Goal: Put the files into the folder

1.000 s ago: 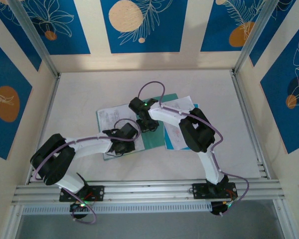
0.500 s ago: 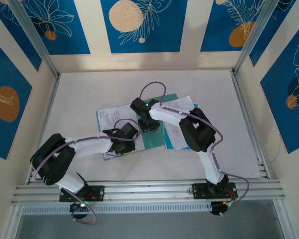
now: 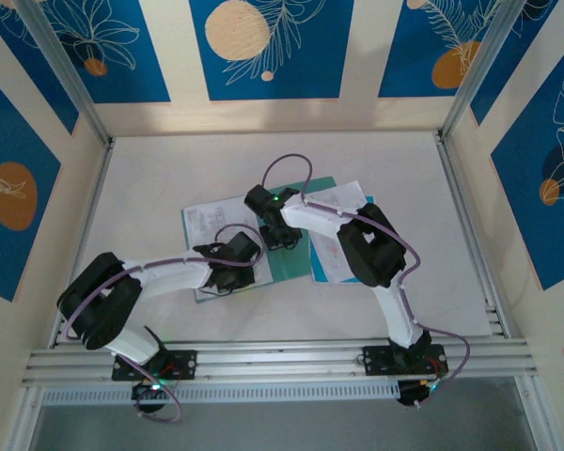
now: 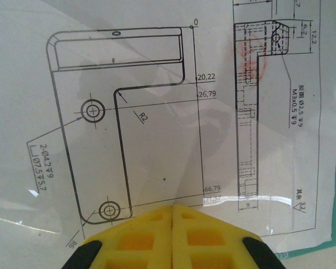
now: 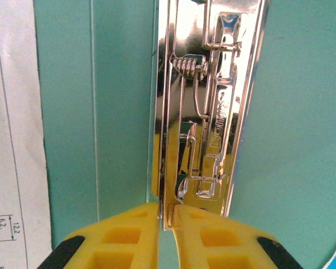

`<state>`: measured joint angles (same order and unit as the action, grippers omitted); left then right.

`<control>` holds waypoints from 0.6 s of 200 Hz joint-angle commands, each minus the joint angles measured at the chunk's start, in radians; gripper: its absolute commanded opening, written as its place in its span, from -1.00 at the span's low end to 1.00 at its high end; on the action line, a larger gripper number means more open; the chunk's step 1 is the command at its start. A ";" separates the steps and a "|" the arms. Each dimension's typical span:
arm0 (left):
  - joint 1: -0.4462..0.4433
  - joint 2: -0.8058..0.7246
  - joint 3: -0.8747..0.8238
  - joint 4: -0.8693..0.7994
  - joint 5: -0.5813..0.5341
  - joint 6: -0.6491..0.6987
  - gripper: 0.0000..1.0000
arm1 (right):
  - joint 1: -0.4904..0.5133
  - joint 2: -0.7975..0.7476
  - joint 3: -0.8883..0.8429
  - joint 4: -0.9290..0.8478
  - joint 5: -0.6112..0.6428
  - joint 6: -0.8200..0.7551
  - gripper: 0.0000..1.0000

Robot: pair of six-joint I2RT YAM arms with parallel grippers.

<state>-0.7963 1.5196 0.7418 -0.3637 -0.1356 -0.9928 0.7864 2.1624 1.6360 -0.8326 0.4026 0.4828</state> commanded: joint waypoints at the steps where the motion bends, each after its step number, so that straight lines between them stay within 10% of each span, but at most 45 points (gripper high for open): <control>1: 0.016 0.016 -0.028 -0.120 -0.041 -0.015 -0.88 | -0.021 0.107 -0.045 -0.067 0.077 0.000 -0.66; 120: 0.017 -0.014 -0.140 -0.061 -0.023 -0.148 -0.95 | -0.055 0.090 -0.115 -0.021 0.122 -0.091 -0.69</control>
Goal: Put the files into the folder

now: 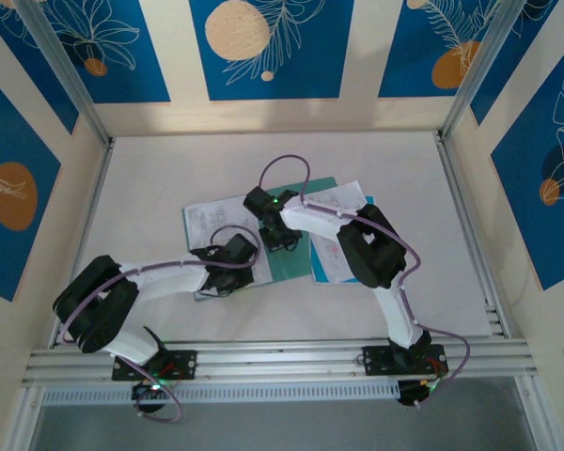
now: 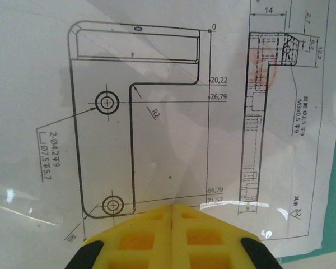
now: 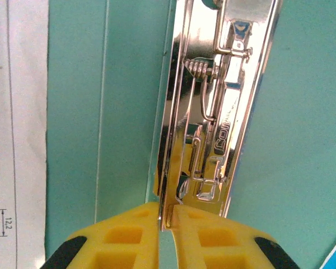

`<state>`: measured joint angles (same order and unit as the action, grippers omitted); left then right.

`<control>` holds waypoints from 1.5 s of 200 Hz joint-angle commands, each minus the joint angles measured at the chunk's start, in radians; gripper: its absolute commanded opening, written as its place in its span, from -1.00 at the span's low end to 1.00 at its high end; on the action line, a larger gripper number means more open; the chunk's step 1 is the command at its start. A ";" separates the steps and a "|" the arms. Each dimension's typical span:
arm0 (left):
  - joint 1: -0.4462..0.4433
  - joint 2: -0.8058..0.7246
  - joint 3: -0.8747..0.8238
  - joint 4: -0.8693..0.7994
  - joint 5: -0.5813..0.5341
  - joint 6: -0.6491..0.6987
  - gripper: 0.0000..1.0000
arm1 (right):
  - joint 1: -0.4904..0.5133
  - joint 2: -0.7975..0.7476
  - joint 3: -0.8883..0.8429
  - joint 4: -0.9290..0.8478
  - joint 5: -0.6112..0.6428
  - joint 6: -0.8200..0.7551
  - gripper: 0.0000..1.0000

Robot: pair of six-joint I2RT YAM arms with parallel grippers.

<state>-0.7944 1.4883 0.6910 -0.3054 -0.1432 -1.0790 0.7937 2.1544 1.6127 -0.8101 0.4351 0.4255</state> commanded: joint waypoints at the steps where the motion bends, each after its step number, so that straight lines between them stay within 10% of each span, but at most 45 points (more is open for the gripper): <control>1: 0.015 0.018 -0.091 -0.118 -0.015 -0.063 -0.95 | -0.063 0.098 -0.094 -0.042 0.090 -0.035 -0.69; 136: 0.017 -0.013 -0.157 -0.099 -0.018 -0.127 -0.99 | -0.088 -0.058 -0.089 -0.002 0.126 -0.141 -0.70; 240: 0.020 -0.008 -0.140 -0.096 -0.016 -0.100 -1.00 | -0.099 -0.335 -0.064 0.022 -0.122 -0.001 -0.38; 300: 0.028 -0.017 -0.089 -0.157 -0.041 -0.038 -0.90 | -0.153 -0.493 -0.337 0.210 -0.303 0.223 -0.58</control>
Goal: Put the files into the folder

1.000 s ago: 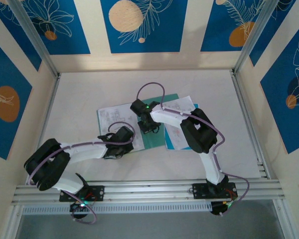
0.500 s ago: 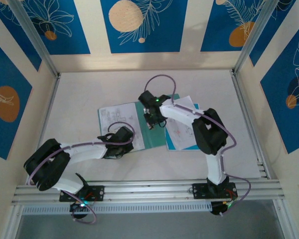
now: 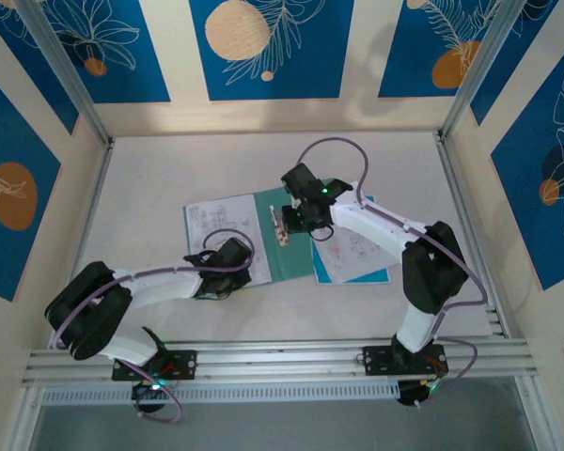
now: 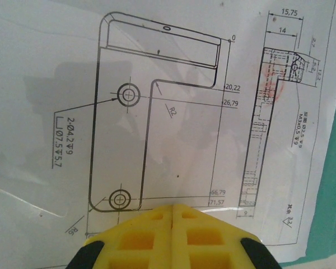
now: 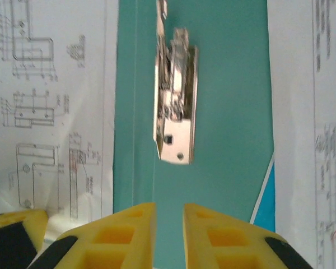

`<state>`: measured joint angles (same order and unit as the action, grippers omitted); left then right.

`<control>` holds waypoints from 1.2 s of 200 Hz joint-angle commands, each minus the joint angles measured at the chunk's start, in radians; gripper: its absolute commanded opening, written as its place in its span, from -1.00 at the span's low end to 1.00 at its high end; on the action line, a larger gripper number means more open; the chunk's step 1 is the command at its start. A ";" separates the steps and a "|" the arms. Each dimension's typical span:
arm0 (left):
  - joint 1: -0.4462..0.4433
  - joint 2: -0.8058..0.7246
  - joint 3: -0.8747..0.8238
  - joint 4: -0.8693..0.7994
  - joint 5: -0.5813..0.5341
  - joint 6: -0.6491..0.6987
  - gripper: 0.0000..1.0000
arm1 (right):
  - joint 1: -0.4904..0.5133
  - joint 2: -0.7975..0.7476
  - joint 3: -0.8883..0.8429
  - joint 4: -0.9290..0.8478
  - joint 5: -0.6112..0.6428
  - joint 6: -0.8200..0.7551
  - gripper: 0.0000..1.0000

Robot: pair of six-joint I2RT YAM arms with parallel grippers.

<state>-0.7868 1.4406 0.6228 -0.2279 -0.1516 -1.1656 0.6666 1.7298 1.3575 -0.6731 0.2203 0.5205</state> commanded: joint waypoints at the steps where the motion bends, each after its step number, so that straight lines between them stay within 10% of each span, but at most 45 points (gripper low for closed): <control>1: 0.021 0.030 -0.018 -0.236 -0.034 0.050 -0.89 | -0.027 -0.071 -0.086 0.075 -0.088 0.131 -0.58; 70: -0.022 0.029 0.232 -0.314 -0.041 0.241 -0.08 | -0.376 -0.300 -0.371 0.095 -0.206 0.230 -0.56; 109: -0.185 0.214 0.465 -0.223 0.075 0.177 -0.05 | -0.542 -0.278 -0.383 0.043 -0.251 0.154 -0.61; 141: -0.300 0.485 0.814 -0.477 -0.025 0.152 -0.03 | -0.569 -0.311 -0.371 -0.012 -0.195 0.139 -0.61; 240: -0.344 0.750 1.107 -0.605 -0.052 0.151 -0.10 | -0.579 -0.360 -0.417 0.007 -0.229 0.137 -0.60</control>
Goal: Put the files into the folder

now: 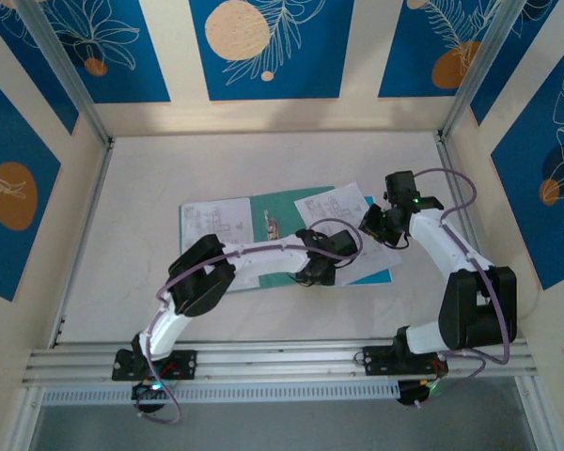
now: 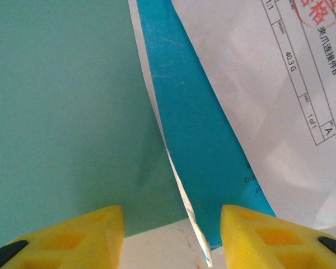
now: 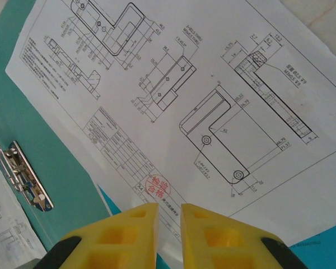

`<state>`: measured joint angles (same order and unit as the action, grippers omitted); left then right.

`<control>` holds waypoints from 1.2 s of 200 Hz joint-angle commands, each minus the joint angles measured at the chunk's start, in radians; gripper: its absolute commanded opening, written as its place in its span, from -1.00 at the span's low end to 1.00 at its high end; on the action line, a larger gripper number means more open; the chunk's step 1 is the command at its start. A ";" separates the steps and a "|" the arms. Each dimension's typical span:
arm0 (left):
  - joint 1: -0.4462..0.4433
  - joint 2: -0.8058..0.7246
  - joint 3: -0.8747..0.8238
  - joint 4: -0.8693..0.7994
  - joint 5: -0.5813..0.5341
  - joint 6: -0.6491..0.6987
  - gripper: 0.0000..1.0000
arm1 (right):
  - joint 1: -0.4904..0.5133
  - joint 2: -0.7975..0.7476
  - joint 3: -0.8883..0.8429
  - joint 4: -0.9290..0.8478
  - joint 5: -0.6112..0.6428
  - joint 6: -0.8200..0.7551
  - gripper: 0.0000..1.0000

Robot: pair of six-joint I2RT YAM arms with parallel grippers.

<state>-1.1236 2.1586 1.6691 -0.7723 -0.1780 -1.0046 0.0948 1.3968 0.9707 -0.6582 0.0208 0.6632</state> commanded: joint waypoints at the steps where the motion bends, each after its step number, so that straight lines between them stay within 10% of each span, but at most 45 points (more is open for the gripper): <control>1: -0.008 0.033 0.064 -0.062 -0.027 -0.010 -0.11 | -0.006 -0.027 -0.031 -0.006 -0.030 -0.006 -0.60; 157: -0.016 0.075 0.129 -0.112 -0.103 -0.025 -1.00 | -0.020 -0.050 -0.097 0.032 -0.051 0.001 -0.60; 240: 0.053 -0.221 -0.282 0.153 -0.091 -0.045 -1.00 | 0.045 -0.078 -0.084 0.022 -0.019 -0.007 -0.61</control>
<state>-1.1065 2.0441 1.4914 -0.7368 -0.2707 -1.0428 0.1184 1.3472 0.8814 -0.6277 -0.0006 0.6632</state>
